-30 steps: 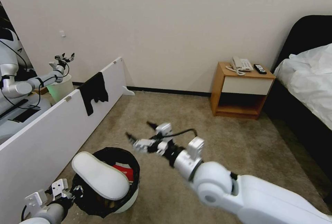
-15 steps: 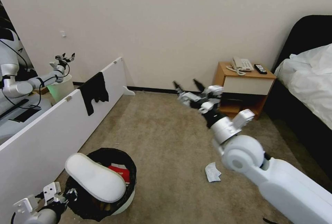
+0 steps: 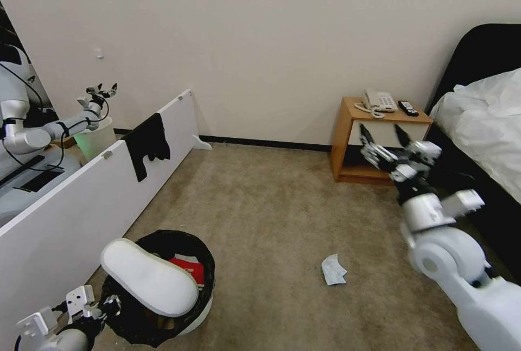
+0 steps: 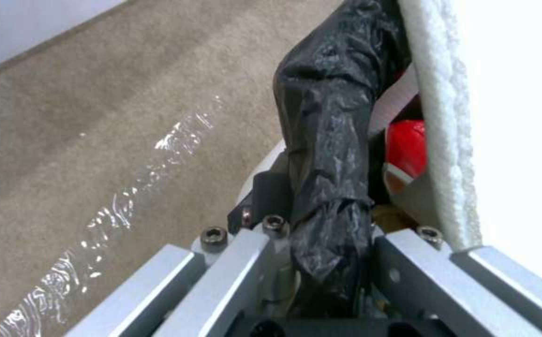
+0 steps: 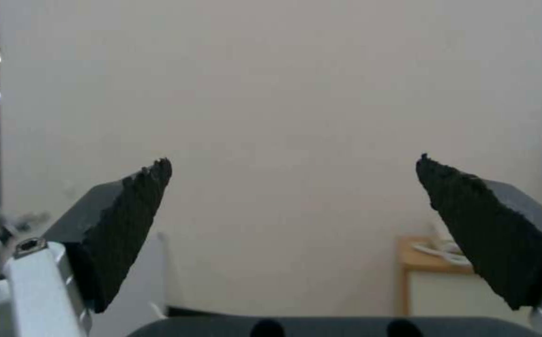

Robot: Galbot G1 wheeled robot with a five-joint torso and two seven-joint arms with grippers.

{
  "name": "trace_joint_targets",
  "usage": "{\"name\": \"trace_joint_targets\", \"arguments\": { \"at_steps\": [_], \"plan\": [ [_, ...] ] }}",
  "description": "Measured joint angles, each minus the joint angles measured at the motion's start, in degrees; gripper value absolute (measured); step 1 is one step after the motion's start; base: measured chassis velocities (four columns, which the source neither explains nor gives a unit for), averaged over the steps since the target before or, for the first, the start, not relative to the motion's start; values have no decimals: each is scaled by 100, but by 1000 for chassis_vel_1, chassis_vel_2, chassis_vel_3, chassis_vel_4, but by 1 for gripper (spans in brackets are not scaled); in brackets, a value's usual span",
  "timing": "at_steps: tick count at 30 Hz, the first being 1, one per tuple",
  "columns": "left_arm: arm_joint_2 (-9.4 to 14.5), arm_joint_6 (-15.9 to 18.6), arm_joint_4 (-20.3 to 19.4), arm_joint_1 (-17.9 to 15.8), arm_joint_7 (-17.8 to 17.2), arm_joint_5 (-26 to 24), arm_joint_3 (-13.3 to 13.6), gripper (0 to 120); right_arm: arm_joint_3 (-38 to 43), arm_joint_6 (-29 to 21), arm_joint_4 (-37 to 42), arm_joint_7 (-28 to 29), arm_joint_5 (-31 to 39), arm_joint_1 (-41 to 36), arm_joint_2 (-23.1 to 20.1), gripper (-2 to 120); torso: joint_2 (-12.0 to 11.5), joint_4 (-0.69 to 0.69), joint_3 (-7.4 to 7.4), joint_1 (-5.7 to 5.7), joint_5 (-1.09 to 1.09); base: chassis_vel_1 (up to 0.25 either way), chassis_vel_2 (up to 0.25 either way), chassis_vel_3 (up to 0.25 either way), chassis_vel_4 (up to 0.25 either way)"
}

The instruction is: Pick up the trash bin, then pick up the garbage from the floor and place it into the trash bin.

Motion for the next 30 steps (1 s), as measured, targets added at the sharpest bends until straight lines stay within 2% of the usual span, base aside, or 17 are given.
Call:
{"name": "trace_joint_targets", "arguments": {
  "at_steps": [8,16,30],
  "plan": [
    [2,0,66,-10,112,115,40,2,691,89,-12,-10,-822,-926,287,100,0,2,0,0,-1,0,0,0,0],
    [-46,0,67,-29,113,146,69,2,1088,34,15,217,-1418,-1426,665,100,0,1,0,0,-2,-7,-2,-6,-7],
    [-69,0,65,-31,114,176,77,2,1068,100,-15,292,-1502,-1520,822,100,0,1,0,-1,-2,-75,-68,-74,-81]
  ]
}}
